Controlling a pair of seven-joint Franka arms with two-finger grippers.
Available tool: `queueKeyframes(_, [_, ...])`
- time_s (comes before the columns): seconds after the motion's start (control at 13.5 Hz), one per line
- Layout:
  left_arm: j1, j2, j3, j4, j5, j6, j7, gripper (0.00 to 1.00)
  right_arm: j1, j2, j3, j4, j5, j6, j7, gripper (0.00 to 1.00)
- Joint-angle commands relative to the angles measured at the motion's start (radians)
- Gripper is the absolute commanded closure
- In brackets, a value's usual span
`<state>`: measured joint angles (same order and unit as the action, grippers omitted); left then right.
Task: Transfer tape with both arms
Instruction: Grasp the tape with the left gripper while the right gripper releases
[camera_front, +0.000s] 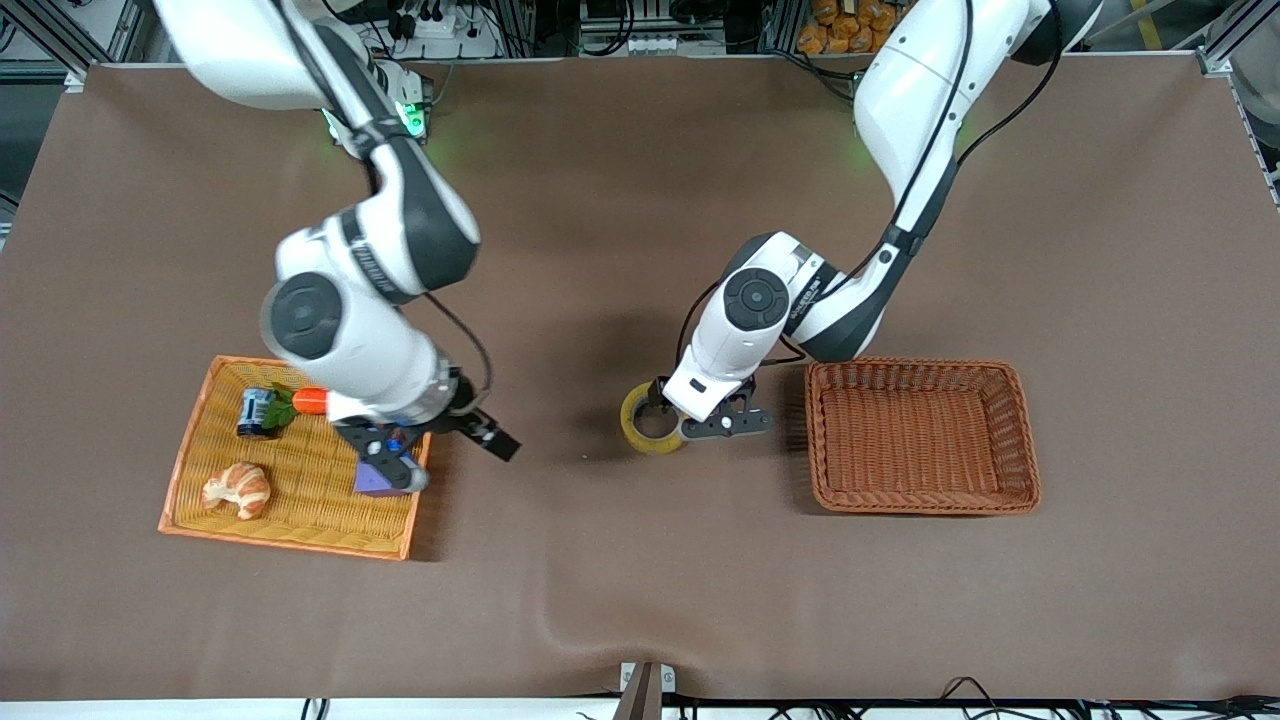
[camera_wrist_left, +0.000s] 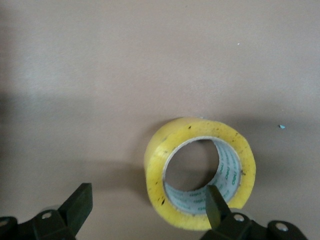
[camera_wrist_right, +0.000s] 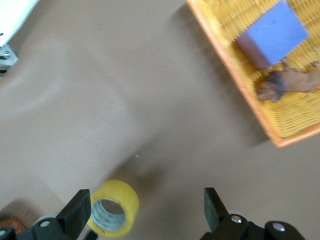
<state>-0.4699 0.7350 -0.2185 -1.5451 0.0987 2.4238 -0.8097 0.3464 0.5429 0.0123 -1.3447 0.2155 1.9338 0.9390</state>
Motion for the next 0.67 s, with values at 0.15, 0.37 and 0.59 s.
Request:
queueKeyframes(0.15, [-0.03,0.092,0.01,0.063,0.058,0.067,-0.029,0.22,-0.194,-0.09,0.021,-0.056,0.093,-0.192,-0.279,0.0])
queueKeyframes(0.37, [-0.038,0.107,0.011,0.066,0.067,0.067,-0.028,0.82,-0.282,-0.101,0.017,-0.095,0.088,-0.266,-0.409,0.0])
queueKeyframes(0.59, [-0.033,0.109,0.011,0.06,0.085,0.066,-0.028,1.0,-0.361,-0.161,0.012,-0.224,0.076,-0.257,-0.605,0.0])
